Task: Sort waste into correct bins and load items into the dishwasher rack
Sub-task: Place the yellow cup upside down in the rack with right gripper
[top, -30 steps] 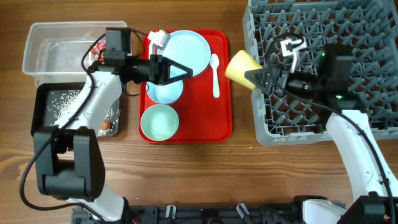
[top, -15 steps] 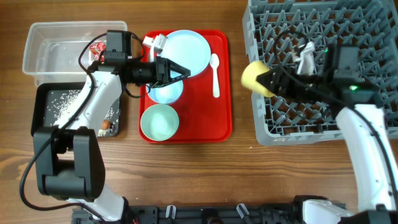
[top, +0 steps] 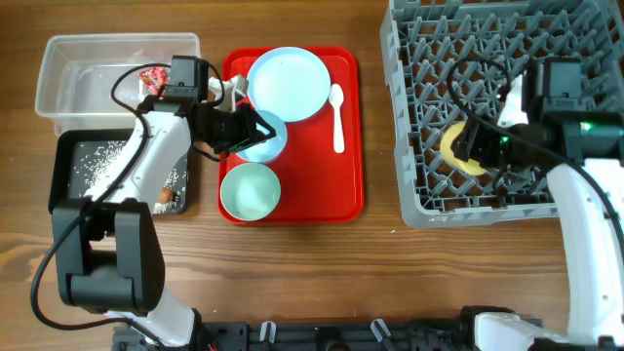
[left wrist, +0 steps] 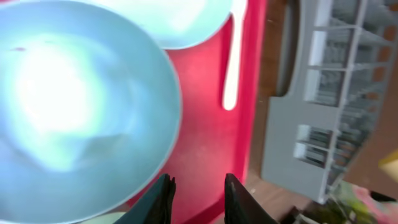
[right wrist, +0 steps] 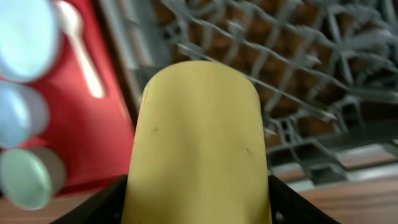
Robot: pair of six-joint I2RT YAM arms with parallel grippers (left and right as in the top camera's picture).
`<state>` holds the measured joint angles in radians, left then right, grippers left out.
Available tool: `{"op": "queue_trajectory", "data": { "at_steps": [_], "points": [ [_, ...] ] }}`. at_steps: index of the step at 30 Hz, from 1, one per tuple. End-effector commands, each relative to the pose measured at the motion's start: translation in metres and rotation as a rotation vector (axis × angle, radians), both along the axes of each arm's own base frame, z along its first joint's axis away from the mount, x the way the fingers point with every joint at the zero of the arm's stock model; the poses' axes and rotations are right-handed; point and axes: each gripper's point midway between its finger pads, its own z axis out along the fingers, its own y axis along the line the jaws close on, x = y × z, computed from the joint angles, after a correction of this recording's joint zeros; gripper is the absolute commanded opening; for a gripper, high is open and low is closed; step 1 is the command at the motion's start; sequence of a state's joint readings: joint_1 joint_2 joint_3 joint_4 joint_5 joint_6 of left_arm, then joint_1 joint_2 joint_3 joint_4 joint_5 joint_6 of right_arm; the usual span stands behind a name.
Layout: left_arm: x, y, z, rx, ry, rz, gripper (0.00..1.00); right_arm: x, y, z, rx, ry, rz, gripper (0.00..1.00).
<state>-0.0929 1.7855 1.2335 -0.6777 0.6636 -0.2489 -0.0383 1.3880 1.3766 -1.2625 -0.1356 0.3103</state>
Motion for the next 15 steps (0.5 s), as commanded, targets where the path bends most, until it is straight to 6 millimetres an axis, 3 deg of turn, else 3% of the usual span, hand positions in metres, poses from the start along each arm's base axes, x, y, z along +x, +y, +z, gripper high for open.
{"op": "queue_trajectory", "data": {
  "at_steps": [1,15],
  "points": [
    [0.006,0.009,0.005,0.051,-0.038,0.019,0.27,-0.003,-0.018,-0.019,-0.094,0.104,-0.029,0.57],
    [0.006,0.009,0.005,0.051,-0.038,0.018,0.28,-0.008,-0.018,-0.072,-0.094,0.348,0.033,0.56]
  ]
}}
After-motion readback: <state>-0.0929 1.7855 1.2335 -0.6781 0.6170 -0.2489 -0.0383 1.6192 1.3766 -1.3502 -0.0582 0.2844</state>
